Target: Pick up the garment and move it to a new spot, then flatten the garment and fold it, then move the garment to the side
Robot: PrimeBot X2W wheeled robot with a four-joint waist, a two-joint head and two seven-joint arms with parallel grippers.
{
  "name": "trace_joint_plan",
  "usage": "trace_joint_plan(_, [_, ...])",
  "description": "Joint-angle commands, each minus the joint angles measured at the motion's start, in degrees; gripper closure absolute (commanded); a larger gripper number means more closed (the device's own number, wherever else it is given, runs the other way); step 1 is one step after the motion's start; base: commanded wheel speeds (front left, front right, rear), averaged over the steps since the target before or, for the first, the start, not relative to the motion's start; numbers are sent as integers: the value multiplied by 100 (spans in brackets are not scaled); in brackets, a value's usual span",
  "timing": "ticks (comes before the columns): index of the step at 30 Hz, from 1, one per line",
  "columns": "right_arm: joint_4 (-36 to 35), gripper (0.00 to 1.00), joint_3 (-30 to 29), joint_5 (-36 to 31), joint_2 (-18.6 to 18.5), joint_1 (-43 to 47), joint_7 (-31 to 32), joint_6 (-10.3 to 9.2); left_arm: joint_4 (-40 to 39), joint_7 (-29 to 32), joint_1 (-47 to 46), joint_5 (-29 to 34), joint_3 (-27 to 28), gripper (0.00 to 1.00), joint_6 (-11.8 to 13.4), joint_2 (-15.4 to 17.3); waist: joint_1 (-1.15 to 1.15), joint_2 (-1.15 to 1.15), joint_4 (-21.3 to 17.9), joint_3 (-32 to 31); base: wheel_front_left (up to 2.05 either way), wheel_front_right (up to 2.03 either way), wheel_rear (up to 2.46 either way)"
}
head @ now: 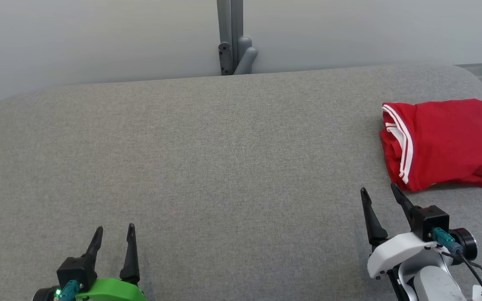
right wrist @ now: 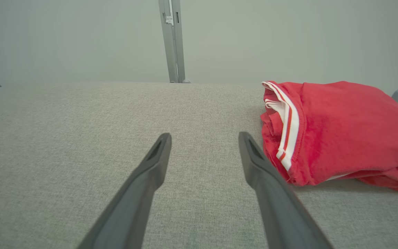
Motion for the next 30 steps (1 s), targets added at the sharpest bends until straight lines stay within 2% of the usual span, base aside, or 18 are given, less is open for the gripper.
trace_joint_plan(1, [6,0,0,40,-19,33,-20,-7,3,5,78,-21,-6,0,-16,23,0,0,-4,0,0,0,0])
trace_joint_plan(5, [30,0,86,125,-17,34,-20,-7,36,5,87,-154,43,0,-33,24,0,0,-15,1,0,0,0])
trace_joint_plan(6, [29,100,88,107,-2,1,0,0,41,0,8,-162,29,100,-7,-1,0,0,-15,1,0,0,0])
trace_joint_plan(10, [213,100,84,109,40,120,24,2,235,5,43,-163,21,100,-3,-26,0,0,-16,1,0,0,0])
trace_joint_plan(30, [-36,100,-132,2289,26,96,571,1,-5,524,-125,-2162,183,100,-52,-15,0,0,-5,-14,0,0,0])
